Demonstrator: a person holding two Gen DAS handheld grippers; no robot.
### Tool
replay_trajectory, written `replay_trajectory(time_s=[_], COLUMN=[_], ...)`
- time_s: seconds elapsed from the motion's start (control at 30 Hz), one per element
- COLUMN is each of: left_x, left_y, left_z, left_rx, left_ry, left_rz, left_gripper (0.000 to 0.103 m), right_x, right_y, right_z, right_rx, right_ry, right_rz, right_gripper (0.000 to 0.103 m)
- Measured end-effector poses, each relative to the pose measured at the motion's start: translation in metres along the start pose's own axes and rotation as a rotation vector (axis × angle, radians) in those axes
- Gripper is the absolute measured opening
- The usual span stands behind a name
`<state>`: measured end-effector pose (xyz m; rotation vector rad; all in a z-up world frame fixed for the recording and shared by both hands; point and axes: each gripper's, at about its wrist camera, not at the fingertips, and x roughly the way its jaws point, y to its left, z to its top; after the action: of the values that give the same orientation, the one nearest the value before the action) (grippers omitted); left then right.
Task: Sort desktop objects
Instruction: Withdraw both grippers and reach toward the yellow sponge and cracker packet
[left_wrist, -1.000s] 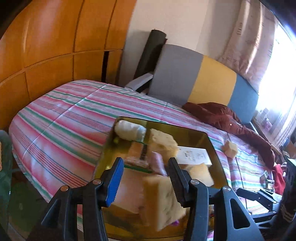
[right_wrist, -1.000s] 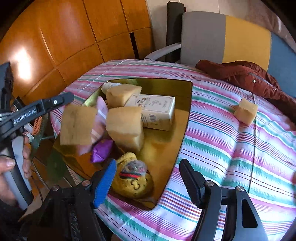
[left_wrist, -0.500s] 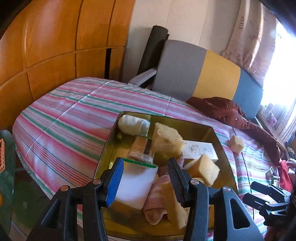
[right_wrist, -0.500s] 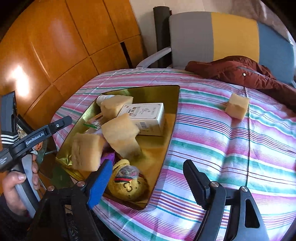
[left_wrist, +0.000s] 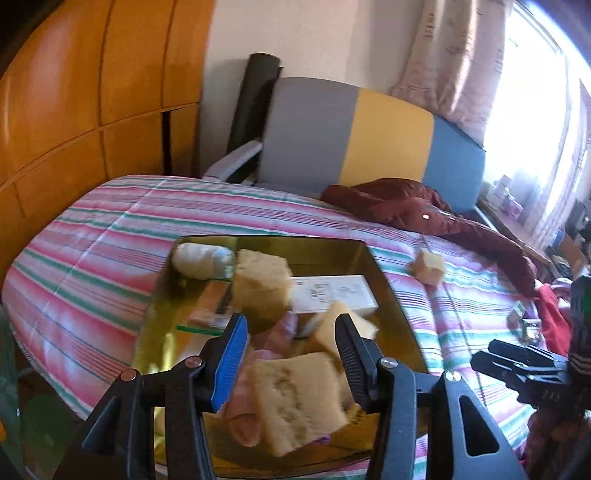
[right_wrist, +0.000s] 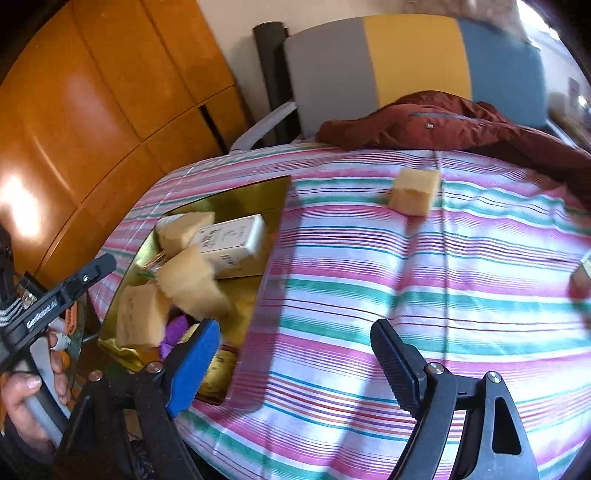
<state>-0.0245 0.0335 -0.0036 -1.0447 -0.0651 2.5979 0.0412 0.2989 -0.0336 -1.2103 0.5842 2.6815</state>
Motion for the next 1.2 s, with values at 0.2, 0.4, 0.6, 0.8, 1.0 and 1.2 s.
replay_trajectory(time_s=[0.2,0.4,0.6,0.8,1.0,1.2], left_x=[0.005,0.012,0.02,0.033,0.044,0.06], left_y=[-0.027,-0.06,-0.093,-0.126,-0.159,-0.185], left_z=[0.003,0.008,0.014,0.018,0.023,0.026], left_rx=[0.032,0.102,0.167,0.212,0.261,0.294], left_ry=[0.023,0.044,0.059,0.088,0.102,0.127], left_rz=[-0.069,-0.086,-0.131,-0.182,-0.222,-0.242], left_gripper=[0.05,0.05,0.05,0.05,0.051,0.051], right_x=[-0.015,-0.034,-0.06,-0.09,-0.103,-0.091], right_y=[-0.034,-0.08,-0.147,-0.231,-0.308,-0.354], right_z=[-0.001,-0.001,-0.005,-0.016,-0.026,-0.032], right_rx=[0.071,0.164,0.331,0.585,0.843,0.999], right_ry=[-0.023,-0.041,-0.071,-0.132,-0.192,-0.206], right_rz=[-0.046,-0.112,-0.185,-0.252,-0.284,-0.303], right_gripper=[0.084,0.084,0.085,0.091,0.091,0.091])
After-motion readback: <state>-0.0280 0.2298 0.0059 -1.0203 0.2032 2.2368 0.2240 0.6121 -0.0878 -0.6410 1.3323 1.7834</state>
